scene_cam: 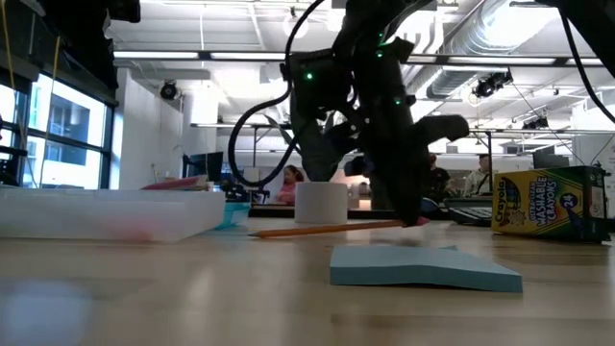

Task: Pack school essentials
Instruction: Put the orange pencil into the blue supply box

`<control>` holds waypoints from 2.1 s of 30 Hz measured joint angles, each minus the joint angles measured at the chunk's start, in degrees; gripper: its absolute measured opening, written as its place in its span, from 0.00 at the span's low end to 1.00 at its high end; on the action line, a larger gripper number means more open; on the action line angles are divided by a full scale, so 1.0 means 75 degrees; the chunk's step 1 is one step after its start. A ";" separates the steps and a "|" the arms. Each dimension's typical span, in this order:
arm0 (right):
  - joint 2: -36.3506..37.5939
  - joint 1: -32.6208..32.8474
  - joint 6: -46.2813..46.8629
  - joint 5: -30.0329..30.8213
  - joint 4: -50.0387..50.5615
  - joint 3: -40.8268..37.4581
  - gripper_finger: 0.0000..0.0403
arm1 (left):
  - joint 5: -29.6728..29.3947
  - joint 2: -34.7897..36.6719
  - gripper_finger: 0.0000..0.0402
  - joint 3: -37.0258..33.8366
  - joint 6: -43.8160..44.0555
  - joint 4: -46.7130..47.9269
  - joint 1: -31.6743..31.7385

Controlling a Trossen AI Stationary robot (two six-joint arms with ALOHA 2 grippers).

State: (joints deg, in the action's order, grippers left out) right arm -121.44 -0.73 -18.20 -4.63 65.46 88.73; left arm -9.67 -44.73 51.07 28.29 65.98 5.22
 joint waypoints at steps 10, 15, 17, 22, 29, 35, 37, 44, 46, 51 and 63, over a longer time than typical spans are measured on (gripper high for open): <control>0.0008 0.0006 0.0497 -0.0457 -0.0027 0.0020 0.01 | 0.0000 0.0002 0.29 0.0000 0.0000 0.0002 0.0001; 0.0025 0.0006 0.0728 -0.0678 -0.0027 0.0032 0.01 | 0.0003 0.0002 0.29 0.0000 0.0003 0.0002 -0.0001; 0.0026 0.0006 0.0855 -0.0684 -0.0016 0.0032 0.01 | 0.0003 0.0000 0.29 0.0000 0.0000 0.0005 0.0002; 0.0147 0.0039 0.1083 -0.0835 0.0033 0.0046 0.01 | 0.0003 0.0002 0.29 0.0000 0.0000 0.0031 -0.0001; 0.0557 0.0164 0.1539 -0.0853 0.0197 0.0047 0.01 | 0.0006 0.0002 0.29 0.0000 0.0000 0.0034 0.0001; 0.0996 0.0207 0.2293 -0.0847 -0.0050 0.0049 0.01 | 0.0010 0.0000 0.29 0.0000 0.0000 0.0033 0.0000; 0.1136 0.0240 0.2565 -0.0841 -0.0334 0.0049 0.01 | 0.0011 0.0002 0.29 0.0000 0.0000 0.0034 0.0002; 0.1235 0.0412 0.3055 -0.0356 -0.1082 0.0665 0.01 | 0.0378 0.0001 0.29 -0.0004 0.0500 0.0344 0.0002; 0.1235 0.0425 0.3066 -0.0199 -0.1270 0.0925 0.01 | 0.0657 0.0007 0.29 -0.0112 0.0921 0.0446 0.0001; 0.1242 0.0377 0.3250 0.0036 -0.1568 0.1570 0.01 | 0.0976 0.0061 0.29 -0.0778 0.1975 0.0638 -0.0001; 0.1235 0.0068 0.3121 0.0414 -0.1232 0.1946 0.01 | 0.0099 -0.0047 0.29 -0.1600 0.3617 0.0580 0.0002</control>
State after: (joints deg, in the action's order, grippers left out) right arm -112.18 -0.22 5.20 -1.52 56.22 103.32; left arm -8.93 -45.08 39.07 55.42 70.34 5.23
